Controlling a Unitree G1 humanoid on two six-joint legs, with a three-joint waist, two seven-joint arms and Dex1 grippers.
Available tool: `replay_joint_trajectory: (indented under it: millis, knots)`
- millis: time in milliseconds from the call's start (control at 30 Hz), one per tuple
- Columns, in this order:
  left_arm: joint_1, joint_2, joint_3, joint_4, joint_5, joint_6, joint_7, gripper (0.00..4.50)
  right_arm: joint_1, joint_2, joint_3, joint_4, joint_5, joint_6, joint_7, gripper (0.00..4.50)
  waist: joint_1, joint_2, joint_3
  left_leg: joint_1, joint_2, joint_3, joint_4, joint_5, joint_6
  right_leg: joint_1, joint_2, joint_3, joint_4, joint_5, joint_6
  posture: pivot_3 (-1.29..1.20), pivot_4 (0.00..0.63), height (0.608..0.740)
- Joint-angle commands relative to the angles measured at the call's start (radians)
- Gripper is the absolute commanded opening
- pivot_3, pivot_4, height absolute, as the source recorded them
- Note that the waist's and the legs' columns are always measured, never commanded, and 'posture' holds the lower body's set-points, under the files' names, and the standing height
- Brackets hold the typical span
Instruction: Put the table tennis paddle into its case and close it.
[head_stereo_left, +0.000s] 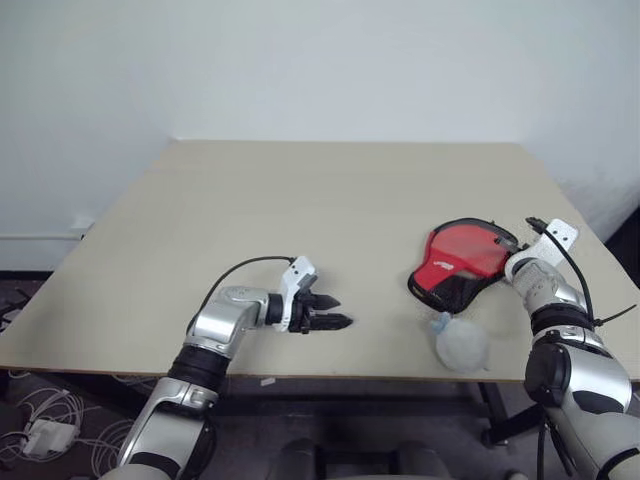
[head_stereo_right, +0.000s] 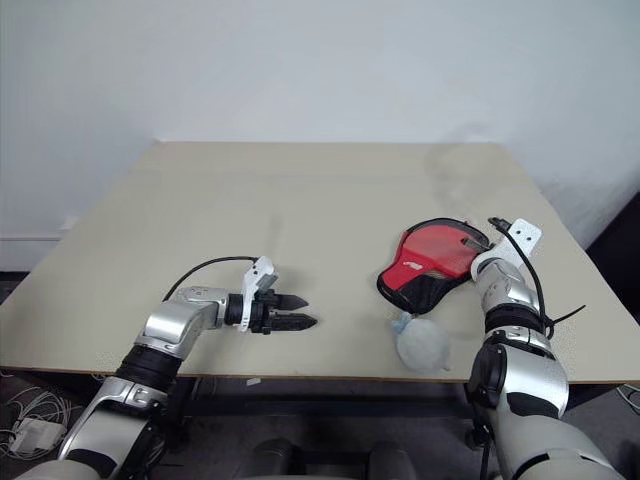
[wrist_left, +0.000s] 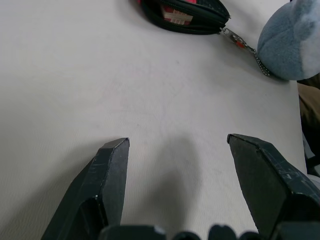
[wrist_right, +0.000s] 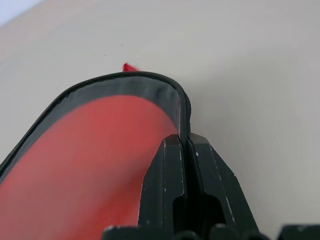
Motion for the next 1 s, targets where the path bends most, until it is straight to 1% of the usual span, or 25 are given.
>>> replay_joint_trajectory:
  millis: [33,100,133,200,400,500,600,633,700,767,833,933,1000]
  knots:
    - [-0.028,0.002,0.021,-0.012,-0.017,-0.015,0.001,3.34,0.002,0.021,0.022,-0.049,0.001,0.025,0.023,0.24,-0.008,0.0,0.0,0.0,0.0,0.0,0.0,0.0,0.0,0.0,0.0,0.0,0.0,0.0,0.0,0.0,0.0,0.74]
    - [-0.031,0.003,0.019,-0.004,-0.014,-0.02,-0.001,3.34,0.012,0.02,0.027,-0.059,-0.006,0.019,0.017,0.69,-0.014,0.0,0.0,0.0,0.0,-0.001,0.0,0.0,0.0,0.0,0.0,0.0,0.0,0.0,0.0,0.0,0.0,0.74]
    - [-0.033,0.004,0.018,0.0,-0.013,-0.022,-0.002,3.34,0.015,0.021,0.028,-0.063,-0.008,0.018,0.014,0.99,-0.013,0.0,0.0,0.0,0.0,-0.001,0.0,0.0,0.0,0.0,0.001,0.0,0.0,0.0,0.0,0.0,0.0,0.74]
    - [-0.037,0.006,0.018,0.004,-0.012,-0.024,-0.005,3.34,0.024,0.019,0.034,-0.081,-0.011,0.016,0.016,1.75,-0.013,0.0,0.0,0.0,0.0,-0.001,0.0,0.0,0.0,0.0,0.001,0.0,0.0,0.0,0.0,0.0,0.0,0.74]
    - [-0.059,0.014,0.026,0.028,-0.012,-0.039,-0.011,3.34,0.066,0.007,0.058,-0.148,-0.048,-0.047,-0.034,3.81,-0.011,0.0,0.0,0.0,0.0,0.0,0.0,0.0,0.0,0.001,0.0,0.0,0.0,0.0,0.0,0.0,0.0,0.74]
    - [-0.068,0.017,0.038,0.04,-0.012,-0.051,0.0,3.34,0.115,0.006,0.075,-0.252,-0.069,-0.119,-0.033,3.81,-0.012,0.0,0.0,0.0,-0.001,0.0,0.0,0.0,0.0,0.0,0.0,0.0,0.0,0.0,0.0,0.0,0.0,0.74]
    - [-0.063,0.022,0.058,0.041,-0.016,-0.072,0.008,3.34,0.178,0.022,0.092,-0.401,-0.056,-0.184,0.034,3.81,-0.012,0.0,0.0,0.0,0.0,0.0,0.0,0.0,0.0,0.0,0.0,0.0,0.0,0.0,0.0,0.0,0.0,0.74]
    - [-0.06,0.027,0.064,0.04,-0.017,-0.076,0.01,3.34,0.199,0.033,0.098,-0.459,-0.033,-0.183,0.076,3.81,-0.012,0.0,0.0,0.0,0.0,-0.001,0.0,0.0,0.0,0.0,0.0,0.0,0.0,0.0,0.0,0.0,0.0,0.74]
    - [-0.049,0.033,0.08,0.034,-0.019,-0.084,0.015,3.34,0.264,0.06,0.132,-0.635,0.052,-0.147,0.229,3.81,-0.014,0.0,0.0,0.0,0.0,0.0,0.0,0.0,0.0,0.0,0.001,0.001,0.0,0.0,0.0,0.0,0.0,0.74]
    - [-0.032,0.032,0.103,0.027,-0.022,-0.121,0.03,3.34,0.347,0.061,0.203,-0.807,0.113,-0.081,0.38,3.81,-0.012,0.0,0.0,0.001,0.001,-0.001,0.0,0.0,0.0,0.0,0.001,0.001,0.0,0.0,0.0,0.0,0.0,0.74]
    - [-0.013,0.032,0.13,0.022,-0.02,-0.172,0.049,3.34,0.434,0.048,0.272,-0.944,0.148,-0.039,0.497,3.81,-0.011,0.0,0.0,0.0,0.002,-0.002,0.0,0.0,0.0,0.0,0.002,0.0,0.0,0.0,0.0,0.0,0.0,0.74]
    - [0.031,0.035,0.176,0.008,-0.032,-0.276,0.053,3.34,0.546,0.028,0.321,-1.084,0.214,0.039,0.605,3.81,-0.003,-0.001,0.001,0.0,0.002,-0.002,0.0,0.0,0.0,0.001,0.001,-0.001,0.0,0.0,0.0,0.0,0.0,0.74]
    - [0.056,0.038,0.2,-0.002,-0.045,-0.31,0.051,3.34,0.603,0.005,0.335,-1.148,0.249,0.074,0.668,3.81,0.012,-0.002,0.001,0.0,0.001,-0.001,0.001,0.0,0.0,0.001,0.0,-0.001,0.0,0.0,0.0,0.0,0.0,0.74]
